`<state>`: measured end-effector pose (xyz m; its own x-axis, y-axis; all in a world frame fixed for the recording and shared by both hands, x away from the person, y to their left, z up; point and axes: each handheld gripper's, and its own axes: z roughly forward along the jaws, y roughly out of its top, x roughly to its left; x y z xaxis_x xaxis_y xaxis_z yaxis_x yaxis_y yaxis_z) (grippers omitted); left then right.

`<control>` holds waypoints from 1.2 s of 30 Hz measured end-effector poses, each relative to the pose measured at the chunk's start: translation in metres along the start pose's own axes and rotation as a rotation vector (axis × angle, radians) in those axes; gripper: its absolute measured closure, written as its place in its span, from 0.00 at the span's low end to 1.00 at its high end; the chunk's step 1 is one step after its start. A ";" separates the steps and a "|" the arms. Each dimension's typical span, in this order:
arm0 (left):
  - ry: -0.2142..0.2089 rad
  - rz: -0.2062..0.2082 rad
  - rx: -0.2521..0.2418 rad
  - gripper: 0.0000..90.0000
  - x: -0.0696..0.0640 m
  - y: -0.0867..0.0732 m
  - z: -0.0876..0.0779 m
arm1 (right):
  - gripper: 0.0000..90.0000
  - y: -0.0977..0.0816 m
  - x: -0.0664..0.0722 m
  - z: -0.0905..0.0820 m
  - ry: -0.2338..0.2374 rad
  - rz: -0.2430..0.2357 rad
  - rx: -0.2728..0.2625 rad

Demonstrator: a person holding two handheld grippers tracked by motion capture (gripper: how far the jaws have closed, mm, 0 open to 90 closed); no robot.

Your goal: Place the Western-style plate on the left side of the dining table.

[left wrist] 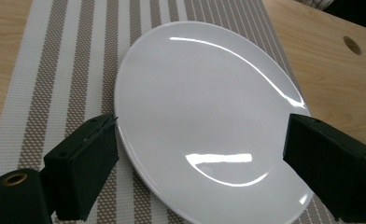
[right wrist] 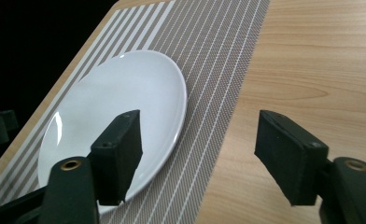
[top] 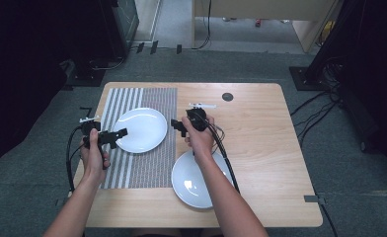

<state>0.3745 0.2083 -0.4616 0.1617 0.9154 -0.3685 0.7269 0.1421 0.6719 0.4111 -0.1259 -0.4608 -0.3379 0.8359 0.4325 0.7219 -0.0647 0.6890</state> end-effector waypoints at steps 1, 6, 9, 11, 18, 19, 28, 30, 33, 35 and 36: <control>0.000 0.000 0.000 0.12 0.000 0.000 0.000 | 0.34 0.000 0.000 0.000 0.000 0.000 0.000; 0.020 0.027 0.006 0.12 -0.005 -0.009 -0.002 | 0.33 -0.008 -0.007 -0.020 -0.026 -0.047 -0.016; 0.013 0.029 -0.003 0.12 -0.006 -0.014 -0.006 | 0.32 -0.014 -0.016 -0.034 -0.026 -0.056 -0.025; -0.002 0.017 -0.007 0.12 -0.007 -0.016 -0.008 | 0.32 -0.017 -0.020 -0.042 -0.030 -0.063 -0.028; 0.034 0.068 -0.048 0.12 -0.015 -0.028 -0.021 | 0.31 -0.029 -0.036 -0.069 -0.038 -0.065 -0.049; 0.041 0.070 -0.057 0.13 -0.016 -0.029 -0.023 | 0.31 -0.030 -0.037 -0.071 -0.036 -0.064 -0.051; 0.050 0.109 -0.085 0.13 -0.018 -0.048 -0.041 | 0.30 -0.043 -0.049 -0.098 -0.066 -0.096 -0.055; 0.068 0.112 -0.093 0.15 -0.015 -0.052 -0.043 | 0.30 -0.046 -0.052 -0.104 -0.072 -0.105 -0.060; 0.079 0.107 -0.092 0.15 -0.009 -0.059 -0.046 | 0.30 -0.053 -0.058 -0.113 -0.097 -0.118 -0.066; 0.087 0.108 -0.095 0.15 -0.006 -0.063 -0.050 | 0.30 -0.060 -0.066 -0.121 -0.108 -0.114 -0.065; 0.087 0.108 -0.098 0.15 -0.005 -0.065 -0.052 | 0.30 -0.060 -0.066 -0.121 -0.108 -0.114 -0.065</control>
<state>0.2920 0.2143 -0.4704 0.1740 0.9558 -0.2368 0.6392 0.0734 0.7655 0.3168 -0.2433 -0.4603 -0.3456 0.8935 0.2868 0.6411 0.0016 0.7674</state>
